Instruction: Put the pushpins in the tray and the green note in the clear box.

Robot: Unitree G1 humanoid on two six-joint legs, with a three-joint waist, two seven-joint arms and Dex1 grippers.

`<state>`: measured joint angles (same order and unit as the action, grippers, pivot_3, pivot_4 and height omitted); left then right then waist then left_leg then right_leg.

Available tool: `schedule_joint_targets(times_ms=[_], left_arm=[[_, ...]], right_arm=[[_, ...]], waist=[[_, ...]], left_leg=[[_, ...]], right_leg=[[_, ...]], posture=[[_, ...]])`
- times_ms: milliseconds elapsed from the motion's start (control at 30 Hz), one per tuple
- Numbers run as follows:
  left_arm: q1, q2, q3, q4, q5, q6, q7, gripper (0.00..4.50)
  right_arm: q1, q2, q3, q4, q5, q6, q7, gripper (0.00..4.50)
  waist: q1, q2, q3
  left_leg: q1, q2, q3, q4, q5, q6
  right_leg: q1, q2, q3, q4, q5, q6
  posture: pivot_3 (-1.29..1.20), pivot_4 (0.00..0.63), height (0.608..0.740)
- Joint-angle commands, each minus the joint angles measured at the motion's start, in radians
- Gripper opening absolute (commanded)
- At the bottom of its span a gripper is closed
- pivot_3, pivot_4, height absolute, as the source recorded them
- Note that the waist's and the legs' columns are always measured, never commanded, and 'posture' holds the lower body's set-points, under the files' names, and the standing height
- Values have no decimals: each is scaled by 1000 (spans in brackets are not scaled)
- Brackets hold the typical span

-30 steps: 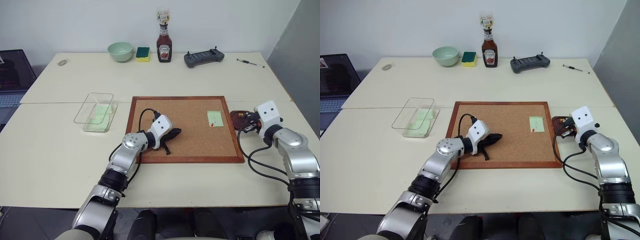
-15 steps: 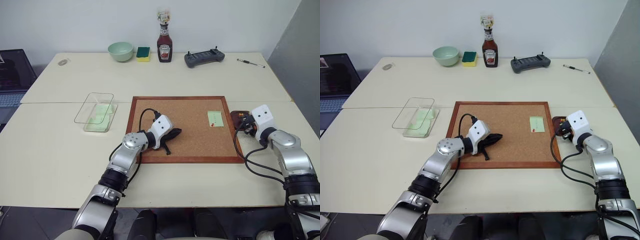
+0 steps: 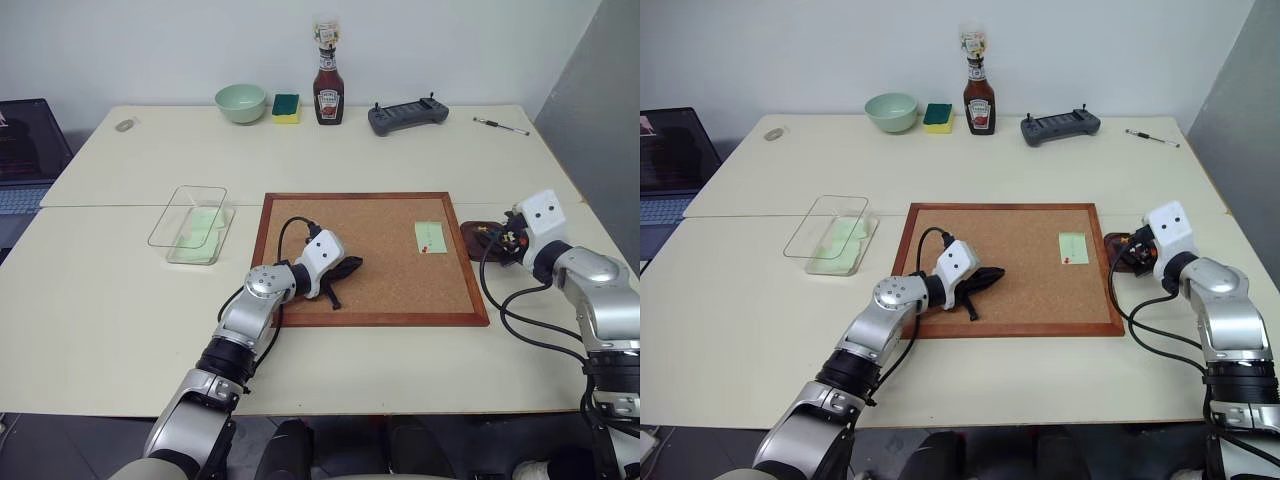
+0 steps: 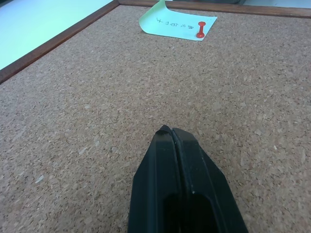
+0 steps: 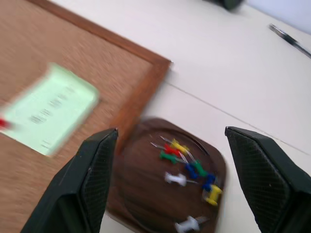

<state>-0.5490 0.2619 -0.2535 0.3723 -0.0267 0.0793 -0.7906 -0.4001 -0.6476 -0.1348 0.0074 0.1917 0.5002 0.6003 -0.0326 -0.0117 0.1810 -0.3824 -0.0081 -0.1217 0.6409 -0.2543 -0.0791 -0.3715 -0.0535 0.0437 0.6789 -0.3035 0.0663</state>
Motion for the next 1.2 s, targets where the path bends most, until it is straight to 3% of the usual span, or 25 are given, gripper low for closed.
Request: schedule_joint_targets(times_ms=[33,533,833,1167,1200], left_arm=[[30,3,-38,45,28,16,-23,0],[37,5,-35,36,30,20,-14,0],[38,6,-38,34,33,15,-16,0],[41,12,-38,29,34,15,-19,0],[41,12,-38,29,34,15,-19,0]], right_arm=[[13,30,30,-70,57,21,56,3752],[-48,119,141,69,29,-20,68,3752],[-67,146,144,125,15,-42,61,2164],[-76,154,113,130,43,-21,54,74],[-78,157,106,129,51,-14,50,74]], waist=[[0,0,0],[0,0,0],[0,0,0],[-1,0,0],[-1,0,0]], left_leg=[[0,0,0,0,0,0],[0,0,0,0,0,0],[0,0,0,0,0,0],[0,0,0,0,0,0],[0,0,0,0,0,0]], right_leg=[[0,0,0,0,0,0],[0,0,0,0,0,0],[0,0,0,0,0,0],[0,0,0,0,0,0],[0,0,0,0,0,0]], posture=[[0,150,740],[0,150,740],[0,150,740],[0,150,740],[0,150,740]])
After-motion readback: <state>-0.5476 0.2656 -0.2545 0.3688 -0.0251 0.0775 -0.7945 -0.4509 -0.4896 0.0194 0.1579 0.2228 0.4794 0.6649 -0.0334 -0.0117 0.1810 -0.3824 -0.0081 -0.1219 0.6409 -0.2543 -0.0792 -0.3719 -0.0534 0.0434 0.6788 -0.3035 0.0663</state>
